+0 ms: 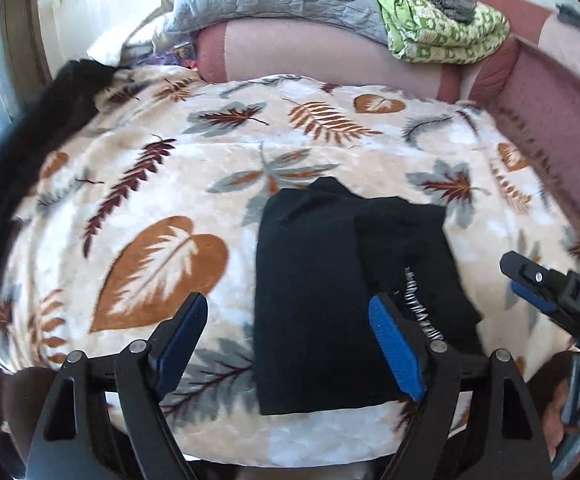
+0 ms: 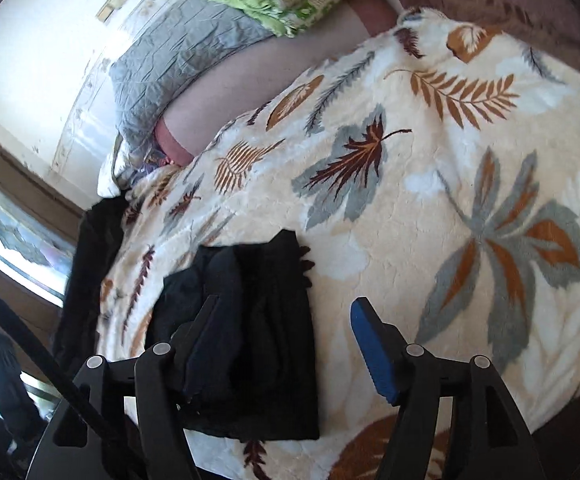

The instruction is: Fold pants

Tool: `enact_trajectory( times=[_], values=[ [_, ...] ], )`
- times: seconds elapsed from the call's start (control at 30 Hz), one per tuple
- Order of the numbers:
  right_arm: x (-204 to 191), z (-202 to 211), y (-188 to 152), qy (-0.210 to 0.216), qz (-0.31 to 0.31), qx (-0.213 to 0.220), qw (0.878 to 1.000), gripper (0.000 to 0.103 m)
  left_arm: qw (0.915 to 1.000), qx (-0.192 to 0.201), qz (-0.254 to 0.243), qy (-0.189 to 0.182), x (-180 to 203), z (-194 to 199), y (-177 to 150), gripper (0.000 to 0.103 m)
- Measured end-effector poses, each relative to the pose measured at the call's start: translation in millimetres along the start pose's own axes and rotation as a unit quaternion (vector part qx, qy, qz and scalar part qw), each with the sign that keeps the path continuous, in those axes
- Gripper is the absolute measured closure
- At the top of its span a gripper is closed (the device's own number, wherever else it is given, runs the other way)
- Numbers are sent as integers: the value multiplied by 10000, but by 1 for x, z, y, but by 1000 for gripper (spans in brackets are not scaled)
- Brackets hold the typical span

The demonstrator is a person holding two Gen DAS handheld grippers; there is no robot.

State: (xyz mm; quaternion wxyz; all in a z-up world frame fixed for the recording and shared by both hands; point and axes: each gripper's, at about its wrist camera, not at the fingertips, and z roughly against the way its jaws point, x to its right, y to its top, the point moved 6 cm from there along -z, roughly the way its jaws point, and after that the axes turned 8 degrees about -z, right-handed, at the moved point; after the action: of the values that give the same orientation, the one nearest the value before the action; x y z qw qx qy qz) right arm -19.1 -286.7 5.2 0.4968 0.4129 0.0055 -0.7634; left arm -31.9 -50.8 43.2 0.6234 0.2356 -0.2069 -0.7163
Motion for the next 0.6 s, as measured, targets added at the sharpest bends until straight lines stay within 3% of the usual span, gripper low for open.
enact_trajectory(
  times=[0.2,0.6],
  values=[
    [-14,-13,-22,-394,703,-51,9967,32,9998,-160,-101,30,-2,-5,-4,21],
    [-19,-15,-29,-463,896,-127,9948,30,9994,-351,0,-63,-5,-15,-12,21]
  ],
)
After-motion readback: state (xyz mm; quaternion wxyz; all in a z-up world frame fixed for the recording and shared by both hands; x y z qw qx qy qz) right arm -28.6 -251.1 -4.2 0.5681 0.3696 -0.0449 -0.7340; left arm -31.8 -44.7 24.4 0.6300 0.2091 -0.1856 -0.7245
